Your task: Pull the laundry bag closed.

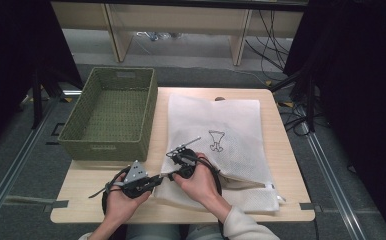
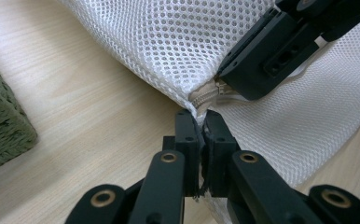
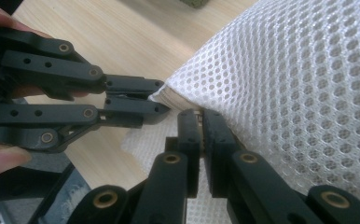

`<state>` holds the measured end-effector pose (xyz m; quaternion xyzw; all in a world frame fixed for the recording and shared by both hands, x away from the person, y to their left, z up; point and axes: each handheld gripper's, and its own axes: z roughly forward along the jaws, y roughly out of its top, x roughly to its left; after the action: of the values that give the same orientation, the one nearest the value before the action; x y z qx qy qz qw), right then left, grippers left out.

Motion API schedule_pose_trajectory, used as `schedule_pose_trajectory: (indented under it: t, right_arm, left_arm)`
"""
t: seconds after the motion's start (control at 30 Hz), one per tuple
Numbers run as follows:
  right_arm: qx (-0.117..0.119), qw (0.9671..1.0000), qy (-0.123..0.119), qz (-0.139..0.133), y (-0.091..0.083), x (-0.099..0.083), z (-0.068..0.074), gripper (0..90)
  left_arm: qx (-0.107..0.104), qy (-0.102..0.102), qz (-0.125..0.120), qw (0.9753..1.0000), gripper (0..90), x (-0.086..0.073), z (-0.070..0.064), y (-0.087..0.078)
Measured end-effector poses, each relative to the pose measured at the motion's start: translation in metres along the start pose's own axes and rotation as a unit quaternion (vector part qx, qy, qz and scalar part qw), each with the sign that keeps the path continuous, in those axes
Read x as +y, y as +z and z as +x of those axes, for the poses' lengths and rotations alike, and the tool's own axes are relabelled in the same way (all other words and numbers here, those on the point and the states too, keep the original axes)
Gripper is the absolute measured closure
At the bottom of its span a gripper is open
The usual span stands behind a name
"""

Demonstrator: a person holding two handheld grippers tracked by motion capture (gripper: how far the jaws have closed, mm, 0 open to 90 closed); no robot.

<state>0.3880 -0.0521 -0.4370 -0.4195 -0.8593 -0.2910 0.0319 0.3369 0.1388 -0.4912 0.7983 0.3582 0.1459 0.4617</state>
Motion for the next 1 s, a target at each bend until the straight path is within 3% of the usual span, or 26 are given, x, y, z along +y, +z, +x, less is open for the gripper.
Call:
schedule_pose_trajectory:
  t: [0.07,0.1,0.17,0.27,0.33,0.37,0.4,0.67,0.8,0.87,0.9,0.97,1.0]
  right_arm:
    - [0.0,1.0,-0.001,-0.004,0.0009,-0.0001,0.0011,87.4]
    - [-0.007,1.0,-0.002,-0.001,0.0013,0.0,0.0011,87.4]
    - [-0.019,0.9998,0.001,-0.003,0.0017,-0.0008,-0.0006,87.3]
    - [-0.014,0.9998,0.012,0.001,0.0023,-0.0011,-0.0006,87.3]
    - [-0.014,0.9999,-0.003,0.001,0.0019,-0.0005,-0.0017,87.3]
    - [-0.014,0.9999,-0.002,-0.001,0.0017,-0.0006,-0.0011,87.3]
    - [-0.011,0.9999,-0.001,-0.003,0.0017,-0.0005,-0.0016,87.3]
    - [-0.01,0.9999,-0.004,-0.005,0.0022,-0.0006,-0.0024,87.2]
    - [-0.01,0.9999,-0.002,-0.004,0.0027,-0.0008,-0.0027,87.2]
    - [-0.008,0.9999,-0.004,-0.006,0.003,-0.0007,-0.0031,87.2]
    - [-0.009,0.9997,0.022,-0.006,0.0025,-0.0016,0.0,87.3]
    - [-0.028,0.9996,0.007,0.004,0.0015,-0.0015,-0.0029,87.3]
    - [-0.026,0.9994,0.021,0.003,0.001,-0.002,-0.0031,87.3]
  left_arm:
    - [0.002,-0.001,-0.001,1.0,85.2,0.0,0.0002,-0.0007]
    - [0.002,-0.013,-0.009,0.9999,85.2,-0.0005,-0.0011,-0.0004]
    - [0.008,0.001,-0.001,1.0,85.2,0.0012,0.0004,-0.0036]
    - [0.011,-0.007,-0.005,0.9999,85.2,-0.0003,-0.0009,-0.0027]
    - [0.012,0.0,-0.007,0.9999,85.2,-0.0002,-0.0001,-0.0032]
    - [0.014,-0.009,-0.008,0.9998,85.1,-0.0006,-0.0006,-0.0033]
    - [0.015,-0.002,-0.009,0.9998,85.1,-0.0005,0.0002,-0.0034]
    - [0.021,-0.008,-0.021,0.9995,85.1,-0.0032,-0.0022,-0.0004]
    - [0.028,0.001,-0.022,0.9994,85.1,-0.0041,-0.0009,-0.0003]
    - [0.025,-0.008,-0.024,0.9994,85.1,-0.0044,-0.0011,-0.0002]
    - [0.026,-0.011,-0.026,0.9993,85.1,-0.0045,-0.001,-0.0003]
    - [0.041,-0.006,-0.029,0.9987,85.1,-0.004,0.0004,-0.0013]
    - [0.043,-0.007,-0.028,0.9987,85.1,-0.004,0.0008,-0.0014]
